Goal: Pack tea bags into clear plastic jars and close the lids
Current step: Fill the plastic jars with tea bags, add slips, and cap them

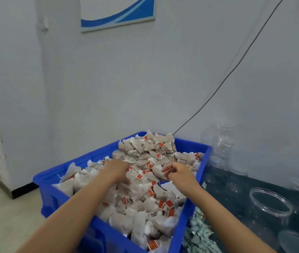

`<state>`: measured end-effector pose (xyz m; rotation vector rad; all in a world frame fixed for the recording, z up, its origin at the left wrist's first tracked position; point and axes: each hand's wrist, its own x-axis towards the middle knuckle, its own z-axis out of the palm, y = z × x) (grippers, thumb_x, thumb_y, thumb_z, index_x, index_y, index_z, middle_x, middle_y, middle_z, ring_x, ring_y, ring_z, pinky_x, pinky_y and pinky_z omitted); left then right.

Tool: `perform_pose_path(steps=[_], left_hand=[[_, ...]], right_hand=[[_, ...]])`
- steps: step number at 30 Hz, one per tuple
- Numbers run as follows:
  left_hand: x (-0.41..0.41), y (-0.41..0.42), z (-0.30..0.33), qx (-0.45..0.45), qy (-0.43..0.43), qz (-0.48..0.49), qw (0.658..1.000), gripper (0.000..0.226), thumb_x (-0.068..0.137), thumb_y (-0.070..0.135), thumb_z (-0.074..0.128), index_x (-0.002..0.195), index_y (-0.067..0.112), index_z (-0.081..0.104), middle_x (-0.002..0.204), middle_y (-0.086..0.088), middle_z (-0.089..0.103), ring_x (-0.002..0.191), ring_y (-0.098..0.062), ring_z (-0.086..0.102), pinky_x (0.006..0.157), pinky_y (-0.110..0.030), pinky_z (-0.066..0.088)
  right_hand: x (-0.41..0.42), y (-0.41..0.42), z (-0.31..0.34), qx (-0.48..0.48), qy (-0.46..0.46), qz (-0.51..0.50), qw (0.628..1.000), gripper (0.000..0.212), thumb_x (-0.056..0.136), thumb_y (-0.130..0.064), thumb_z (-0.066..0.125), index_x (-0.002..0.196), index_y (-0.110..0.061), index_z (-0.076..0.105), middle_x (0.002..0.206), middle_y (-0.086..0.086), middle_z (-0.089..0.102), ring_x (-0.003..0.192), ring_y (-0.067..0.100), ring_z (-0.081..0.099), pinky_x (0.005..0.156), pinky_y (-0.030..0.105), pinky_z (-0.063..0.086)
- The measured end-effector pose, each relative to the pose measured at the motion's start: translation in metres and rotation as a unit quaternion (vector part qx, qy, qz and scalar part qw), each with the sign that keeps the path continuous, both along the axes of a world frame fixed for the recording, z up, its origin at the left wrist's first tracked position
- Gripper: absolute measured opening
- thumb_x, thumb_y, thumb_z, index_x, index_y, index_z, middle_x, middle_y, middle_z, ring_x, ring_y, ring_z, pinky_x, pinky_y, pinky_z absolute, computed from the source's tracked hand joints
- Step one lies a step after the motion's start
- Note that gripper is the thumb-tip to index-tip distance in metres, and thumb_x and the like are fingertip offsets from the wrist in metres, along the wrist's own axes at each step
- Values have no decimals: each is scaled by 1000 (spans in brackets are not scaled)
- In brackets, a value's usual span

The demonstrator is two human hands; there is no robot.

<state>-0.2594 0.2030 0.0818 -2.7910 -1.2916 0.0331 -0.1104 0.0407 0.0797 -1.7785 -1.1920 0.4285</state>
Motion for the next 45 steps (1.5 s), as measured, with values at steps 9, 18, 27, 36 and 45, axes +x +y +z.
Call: perform_pose_path(steps=[9, 18, 27, 36, 45], left_hand=[[-9, 11, -4, 66, 49, -73, 994, 19, 88, 29, 62, 105, 19, 63, 100, 2, 64, 91, -15, 59, 82, -28, 46], [8, -3, -5, -48, -277, -192, 940, 19, 86, 41, 67, 85, 22, 64, 82, 7, 62, 73, -7, 54, 64, -21, 41], [5, -4, -7, -266, -413, -159, 856, 10, 98, 19, 52, 108, 21, 54, 89, 2, 72, 82, -10, 66, 67, -21, 50], [0, 10, -19, -54, -53, -107, 991, 28, 84, 35, 69, 110, 33, 60, 114, 11, 61, 95, -5, 53, 82, -22, 42], [20, 6, -39, -15, 58, -114, 992, 69, 73, 55, 75, 132, 31, 48, 132, -3, 42, 117, -22, 43, 91, -32, 40]], right_hand=[[-4, 53, -18, -104, -39, -4, 994, 19, 89, -5, 47, 96, -17, 60, 96, 2, 60, 86, 18, 59, 77, 33, 51], [-11, 42, -18, -31, 34, 234, 971, 66, 85, -7, 62, 137, -32, 30, 129, -6, 45, 116, 5, 47, 76, 13, 47], [-9, 41, -19, -93, -97, 82, 988, 8, 95, -15, 55, 103, -19, 56, 96, 3, 60, 83, 12, 58, 72, 27, 47], [-5, 45, -21, -130, -104, 7, 986, 14, 85, 3, 43, 83, -5, 55, 83, 12, 56, 81, 24, 54, 67, 32, 40], [-5, 46, -24, -153, -89, 50, 983, 18, 98, -27, 52, 83, -16, 54, 84, 0, 52, 85, 17, 51, 77, 31, 40]])
